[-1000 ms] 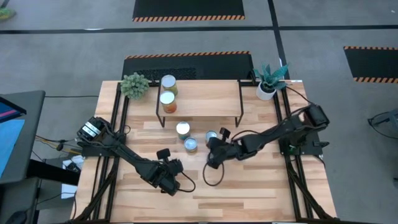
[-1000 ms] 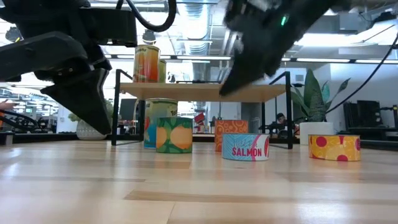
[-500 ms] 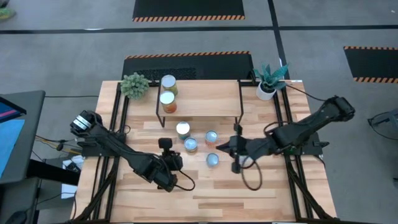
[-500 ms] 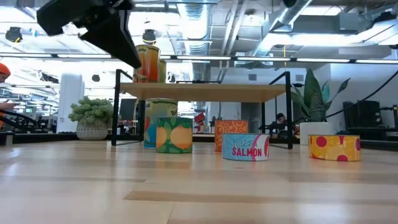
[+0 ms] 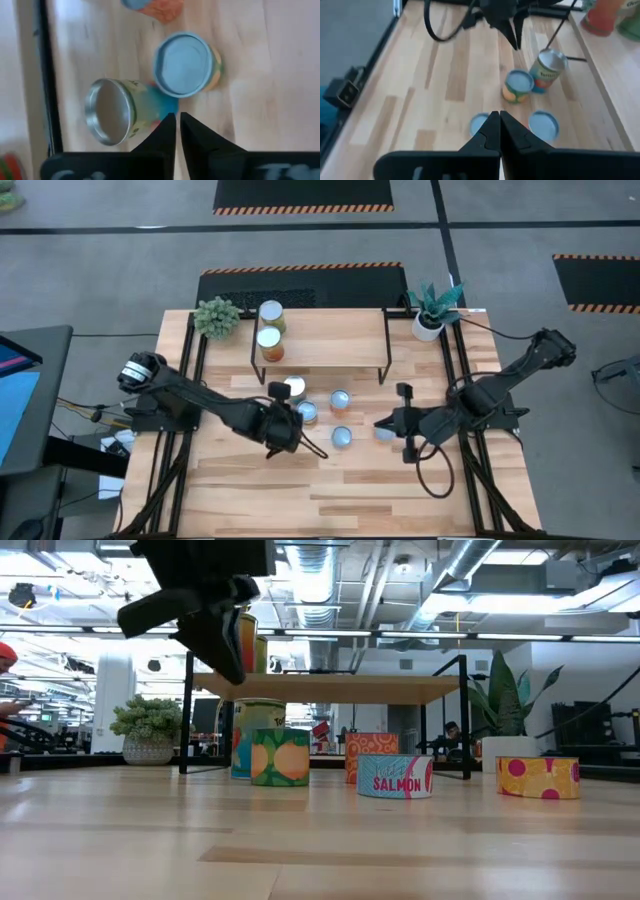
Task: Pick and place cans onto a shelf
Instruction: Put the canned tomatoes on the shelf
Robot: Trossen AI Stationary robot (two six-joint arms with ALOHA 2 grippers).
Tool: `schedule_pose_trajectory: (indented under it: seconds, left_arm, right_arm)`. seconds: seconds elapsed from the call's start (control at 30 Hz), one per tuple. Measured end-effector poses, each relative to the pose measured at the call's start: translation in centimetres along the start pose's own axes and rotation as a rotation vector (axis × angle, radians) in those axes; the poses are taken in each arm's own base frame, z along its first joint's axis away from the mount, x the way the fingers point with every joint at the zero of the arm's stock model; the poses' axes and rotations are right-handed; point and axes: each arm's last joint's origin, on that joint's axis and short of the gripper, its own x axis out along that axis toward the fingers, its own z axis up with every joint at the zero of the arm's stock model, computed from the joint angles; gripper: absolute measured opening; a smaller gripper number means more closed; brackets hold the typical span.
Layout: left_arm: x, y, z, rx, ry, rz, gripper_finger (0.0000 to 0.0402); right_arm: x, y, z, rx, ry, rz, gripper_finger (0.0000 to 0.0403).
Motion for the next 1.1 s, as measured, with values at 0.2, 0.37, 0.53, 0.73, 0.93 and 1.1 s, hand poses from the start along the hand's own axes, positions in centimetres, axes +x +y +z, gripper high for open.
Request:
schedule_pose_trajectory:
  seconds: [0.2,0.37,0.53,0.73,0.93,1.1]
  left_arm:
    - [0.2,1.5,-0.3,0.131,0.026,0.017,0.0067]
    - [0.3,3.3,-1.0,0.135,0.087,0.048,0.0119]
    - [0.6,4.0,-1.2,0.071,0.096,0.021,0.0170]
    - [0.9,4.1,-1.0,0.062,0.086,0.009,0.0200]
    - [1.4,4.2,-0.9,0.031,0.060,-0.032,0.0197]
    - [2.4,4.1,-1.3,0.009,0.059,-0.025,0.0186]
  right_arm:
    - [-0.1,-1.4,-0.7,-0.019,0.079,-0.058,0.0012]
    - [0.0,-2.9,-0.9,0.002,0.122,-0.118,0.0012]
    - [0.5,-3.9,-0.7,0.033,0.125,-0.156,0.0012]
    - [1.0,-4.4,-0.7,0.056,0.137,-0.181,0.0012]
    - [1.1,-4.5,-0.7,0.056,0.144,-0.184,0.0020]
    - [1.1,-4.5,-0.7,0.057,0.144,-0.184,0.0028]
